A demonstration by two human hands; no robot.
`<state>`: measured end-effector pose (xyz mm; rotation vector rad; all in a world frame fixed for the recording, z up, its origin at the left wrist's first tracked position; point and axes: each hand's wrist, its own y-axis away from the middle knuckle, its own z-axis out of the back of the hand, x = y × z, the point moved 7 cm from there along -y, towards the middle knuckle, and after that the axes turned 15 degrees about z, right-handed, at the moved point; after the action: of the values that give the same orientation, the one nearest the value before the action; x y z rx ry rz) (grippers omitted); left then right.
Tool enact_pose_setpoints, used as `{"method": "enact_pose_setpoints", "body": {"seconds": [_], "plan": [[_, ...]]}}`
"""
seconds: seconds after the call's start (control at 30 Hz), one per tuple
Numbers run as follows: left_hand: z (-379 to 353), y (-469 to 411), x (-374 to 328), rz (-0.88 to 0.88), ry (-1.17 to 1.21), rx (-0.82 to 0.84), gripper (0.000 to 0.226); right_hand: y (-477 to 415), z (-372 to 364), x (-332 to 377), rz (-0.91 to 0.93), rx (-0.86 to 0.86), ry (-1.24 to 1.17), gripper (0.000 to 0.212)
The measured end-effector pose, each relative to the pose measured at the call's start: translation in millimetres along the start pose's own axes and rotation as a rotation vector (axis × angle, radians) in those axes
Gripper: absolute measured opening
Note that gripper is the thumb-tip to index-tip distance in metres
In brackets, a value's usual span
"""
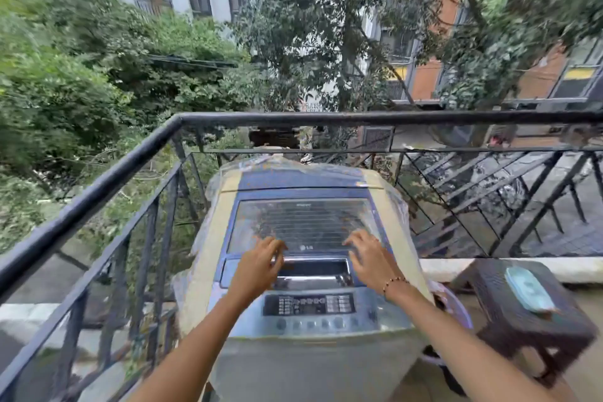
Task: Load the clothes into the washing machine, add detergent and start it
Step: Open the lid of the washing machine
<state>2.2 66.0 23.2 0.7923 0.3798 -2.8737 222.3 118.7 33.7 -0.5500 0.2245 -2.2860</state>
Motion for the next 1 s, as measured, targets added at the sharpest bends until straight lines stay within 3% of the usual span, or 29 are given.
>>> {"method": "enact_pose_setpoints", "body": {"seconds": [0.23, 0.37, 0.53, 0.83, 1.0], "plan": [[-15, 21, 3, -0.033, -0.191, 0.081, 0.019, 24, -33, -5, -0.029, 0.086, -0.060, 0.024], [-17, 22, -2, -0.132, -0.259, 0.069, 0.005, 23, -43, -5, -0.011, 0.108, -0.079, 0.025], [-38, 19, 23, -0.085, -0.355, 0.181, 0.032, 25, -57, -7, -0.061, 0.208, -0.063, 0.028], [-44, 16, 26, -0.030, -0.334, 0.212, 0.034, 20, -63, -5, -0.072, 0.286, 0.022, 0.024], [-38, 16, 20, -0.023, -0.345, 0.274, 0.036, 20, -62, 0, -0.034, 0.336, 0.086, 0.041]]}}
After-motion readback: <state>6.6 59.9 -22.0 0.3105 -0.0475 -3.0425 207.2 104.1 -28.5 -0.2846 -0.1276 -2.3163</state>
